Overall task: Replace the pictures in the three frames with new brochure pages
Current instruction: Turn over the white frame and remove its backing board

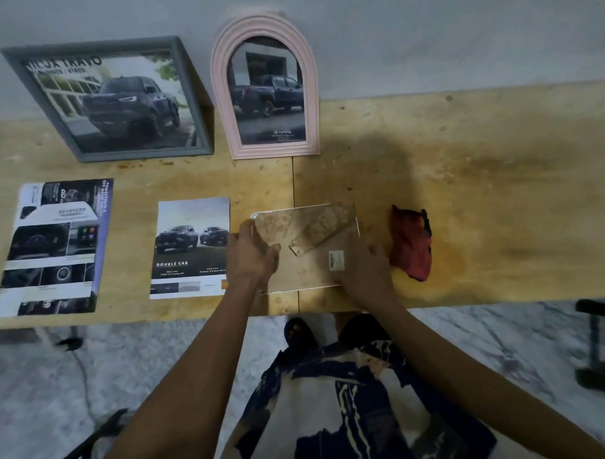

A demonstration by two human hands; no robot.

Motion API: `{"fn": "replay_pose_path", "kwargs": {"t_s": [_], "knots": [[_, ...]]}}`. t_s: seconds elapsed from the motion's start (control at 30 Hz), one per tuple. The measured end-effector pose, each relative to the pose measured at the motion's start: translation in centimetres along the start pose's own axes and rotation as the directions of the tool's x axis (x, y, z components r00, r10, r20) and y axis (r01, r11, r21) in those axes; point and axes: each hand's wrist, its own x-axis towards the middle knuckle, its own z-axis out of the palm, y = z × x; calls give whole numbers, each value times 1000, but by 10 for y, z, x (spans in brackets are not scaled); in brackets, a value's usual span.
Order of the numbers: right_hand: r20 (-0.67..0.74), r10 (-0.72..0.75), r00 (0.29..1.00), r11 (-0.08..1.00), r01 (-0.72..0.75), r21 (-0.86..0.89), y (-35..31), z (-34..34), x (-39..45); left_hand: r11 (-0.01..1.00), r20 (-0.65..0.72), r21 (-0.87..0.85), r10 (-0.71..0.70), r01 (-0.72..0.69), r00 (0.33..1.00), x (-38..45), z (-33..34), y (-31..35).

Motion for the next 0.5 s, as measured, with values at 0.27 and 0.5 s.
{"fn": "replay_pose_path", "kwargs": {"t_s": [0.27, 0.5], "knots": [[20, 9, 1000, 997, -7, -77, -1, -3, -2, 985, 71, 171, -21, 8, 997, 21, 0, 18], [52, -2, 999, 989, 10, -150, 1, -4, 4, 984, 52, 161, -84, 75, 995, 43, -9, 28]]}}
